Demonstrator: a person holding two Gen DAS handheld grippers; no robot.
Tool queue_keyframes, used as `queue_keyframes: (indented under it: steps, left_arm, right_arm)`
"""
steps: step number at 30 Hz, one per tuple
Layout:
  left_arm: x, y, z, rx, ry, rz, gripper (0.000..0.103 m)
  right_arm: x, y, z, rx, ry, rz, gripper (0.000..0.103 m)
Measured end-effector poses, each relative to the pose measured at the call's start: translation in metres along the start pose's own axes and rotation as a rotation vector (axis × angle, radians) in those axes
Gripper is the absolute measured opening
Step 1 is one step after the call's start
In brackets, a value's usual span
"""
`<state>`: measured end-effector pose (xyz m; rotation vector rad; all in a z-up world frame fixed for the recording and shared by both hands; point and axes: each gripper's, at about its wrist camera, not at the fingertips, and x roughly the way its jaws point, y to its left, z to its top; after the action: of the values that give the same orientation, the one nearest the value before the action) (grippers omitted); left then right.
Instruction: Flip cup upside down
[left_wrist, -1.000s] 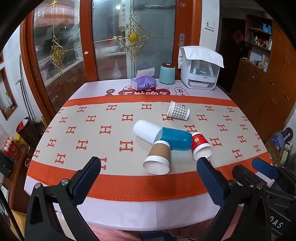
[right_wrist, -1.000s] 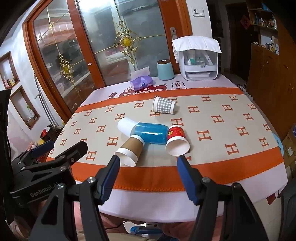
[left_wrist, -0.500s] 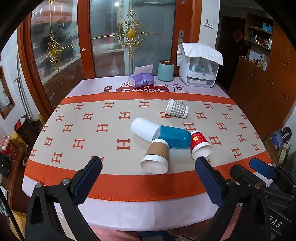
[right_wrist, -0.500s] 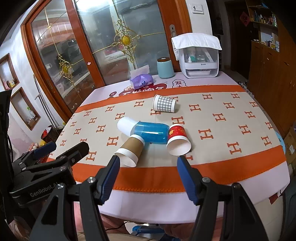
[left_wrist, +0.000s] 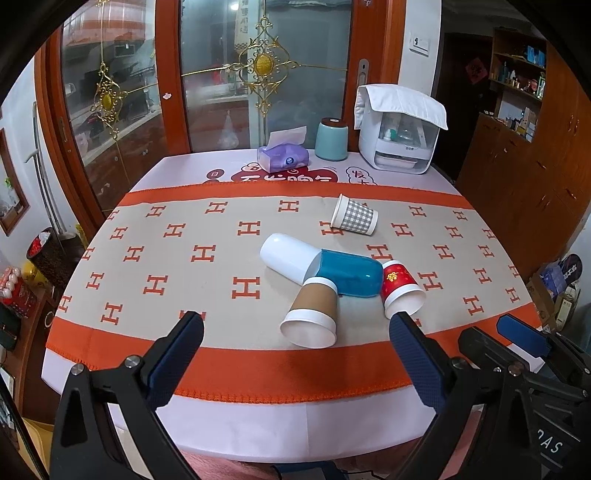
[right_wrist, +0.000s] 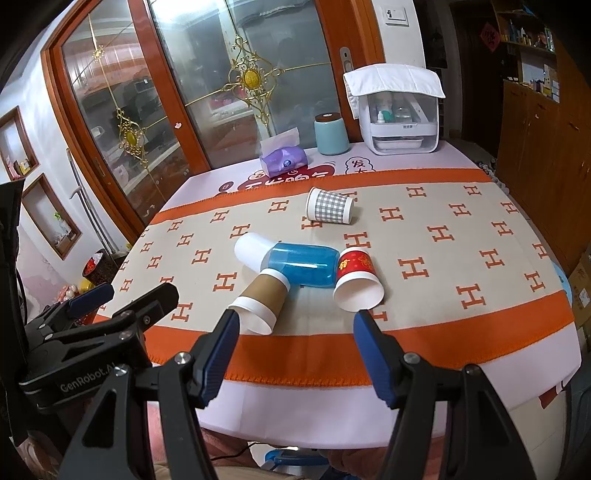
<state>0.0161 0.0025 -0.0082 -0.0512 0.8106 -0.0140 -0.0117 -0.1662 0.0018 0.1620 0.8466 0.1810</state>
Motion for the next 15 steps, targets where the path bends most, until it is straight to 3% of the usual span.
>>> queue_keyframes:
  steps: [15]
  left_arm:
    - [0.0013,-0.0003,0.0015,-0.002,0.002,0.0,0.098]
  right_arm:
    - [0.0006,-0.0009,0.0008,0.002,0.001,0.002,0.065]
